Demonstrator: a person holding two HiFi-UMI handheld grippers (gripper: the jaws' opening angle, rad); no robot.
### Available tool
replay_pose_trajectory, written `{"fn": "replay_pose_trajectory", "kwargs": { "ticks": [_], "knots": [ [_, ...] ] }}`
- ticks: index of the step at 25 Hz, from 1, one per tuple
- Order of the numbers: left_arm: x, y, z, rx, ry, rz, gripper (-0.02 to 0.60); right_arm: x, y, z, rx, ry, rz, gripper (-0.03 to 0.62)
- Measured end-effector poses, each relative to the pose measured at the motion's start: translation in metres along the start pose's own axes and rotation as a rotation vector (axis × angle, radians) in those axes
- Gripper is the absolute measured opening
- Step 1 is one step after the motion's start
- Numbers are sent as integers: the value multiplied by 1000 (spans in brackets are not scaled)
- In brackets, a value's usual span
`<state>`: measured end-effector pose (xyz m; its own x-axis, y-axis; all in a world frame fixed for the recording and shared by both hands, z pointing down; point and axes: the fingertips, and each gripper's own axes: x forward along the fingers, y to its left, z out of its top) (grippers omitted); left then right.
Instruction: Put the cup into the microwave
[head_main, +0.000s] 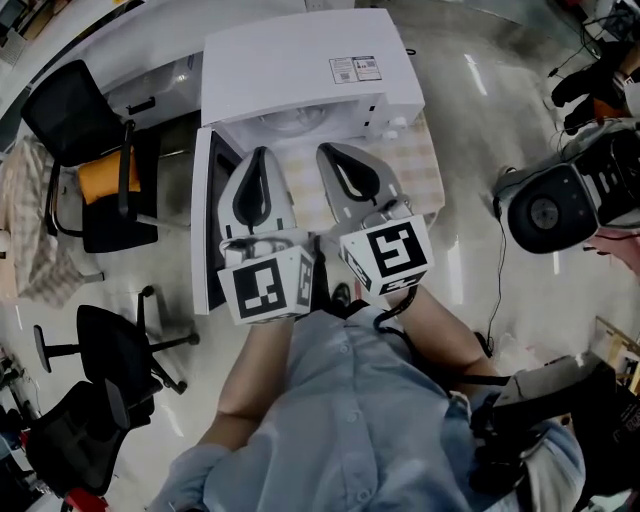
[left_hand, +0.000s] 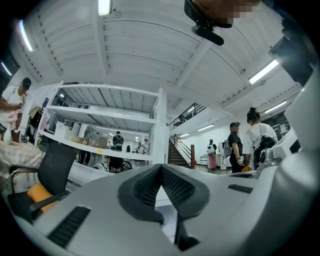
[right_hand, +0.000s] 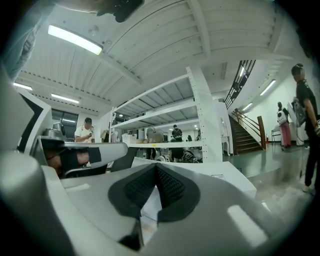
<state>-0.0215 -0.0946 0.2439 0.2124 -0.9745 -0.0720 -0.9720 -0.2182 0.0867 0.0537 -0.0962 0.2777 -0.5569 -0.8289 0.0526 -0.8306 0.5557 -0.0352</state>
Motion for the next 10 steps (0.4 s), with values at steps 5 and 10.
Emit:
{"fn": "replay_pose_trajectory", "kwargs": {
  "ticks": [5, 10],
  "knots": [
    [3, 2, 4, 5, -4, 2, 6, 4, 0, 3, 0, -2, -3, 0],
    [13, 10, 0, 9, -10, 6, 6, 17, -2, -1, -4, -10, 7, 0]
  ]
}}
